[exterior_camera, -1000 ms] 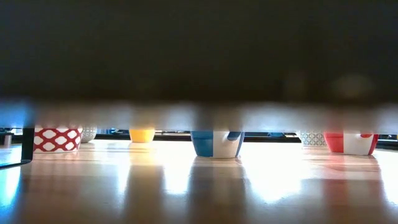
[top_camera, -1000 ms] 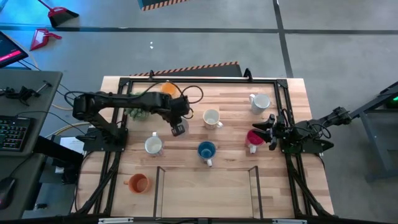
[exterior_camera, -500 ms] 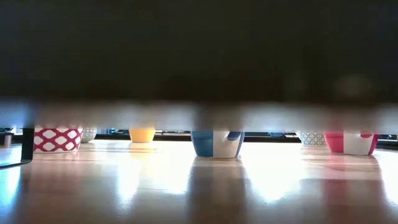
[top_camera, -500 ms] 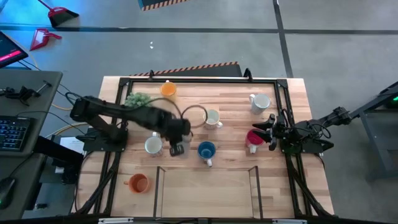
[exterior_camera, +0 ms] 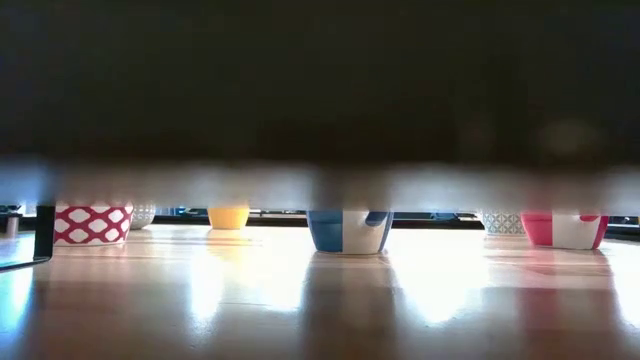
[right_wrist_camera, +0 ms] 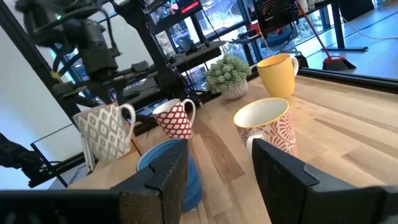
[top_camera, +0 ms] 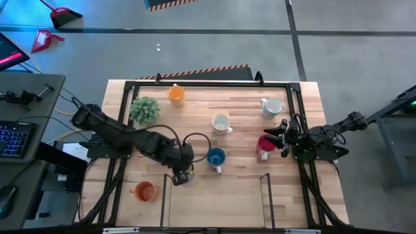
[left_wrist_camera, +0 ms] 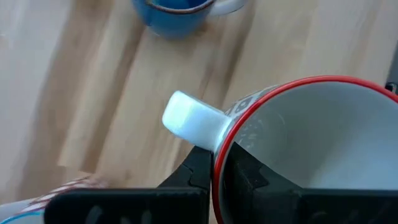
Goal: Place coffee mugs
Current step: Put the middle left gray pattern mug on the shelf
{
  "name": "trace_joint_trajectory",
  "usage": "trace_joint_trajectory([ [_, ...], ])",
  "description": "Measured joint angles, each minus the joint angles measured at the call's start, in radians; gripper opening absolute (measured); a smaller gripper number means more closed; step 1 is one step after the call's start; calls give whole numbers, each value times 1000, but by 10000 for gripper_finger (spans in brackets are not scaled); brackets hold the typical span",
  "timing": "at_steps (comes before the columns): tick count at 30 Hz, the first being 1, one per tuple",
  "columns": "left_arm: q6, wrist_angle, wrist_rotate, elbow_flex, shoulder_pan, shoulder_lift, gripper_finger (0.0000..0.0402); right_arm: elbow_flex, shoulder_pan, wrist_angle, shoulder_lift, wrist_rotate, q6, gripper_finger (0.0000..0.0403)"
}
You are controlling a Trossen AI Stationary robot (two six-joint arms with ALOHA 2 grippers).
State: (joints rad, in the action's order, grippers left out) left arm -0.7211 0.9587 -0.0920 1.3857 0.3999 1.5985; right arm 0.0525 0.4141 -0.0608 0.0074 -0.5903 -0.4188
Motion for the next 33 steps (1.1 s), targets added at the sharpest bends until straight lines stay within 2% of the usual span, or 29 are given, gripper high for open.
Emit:
trace_joint_trajectory([
  [8, -28, -12, 5, 0, 60, 78, 10, 0, 0, 0, 0, 0, -10, 165],
  [17, -43, 38, -4, 0, 95, 78, 10, 0, 0, 0, 0, 0, -11, 165],
  [33, -62, 30, -32, 0, 132, 91, 9, 0, 0, 0, 0, 0, -10, 165],
])
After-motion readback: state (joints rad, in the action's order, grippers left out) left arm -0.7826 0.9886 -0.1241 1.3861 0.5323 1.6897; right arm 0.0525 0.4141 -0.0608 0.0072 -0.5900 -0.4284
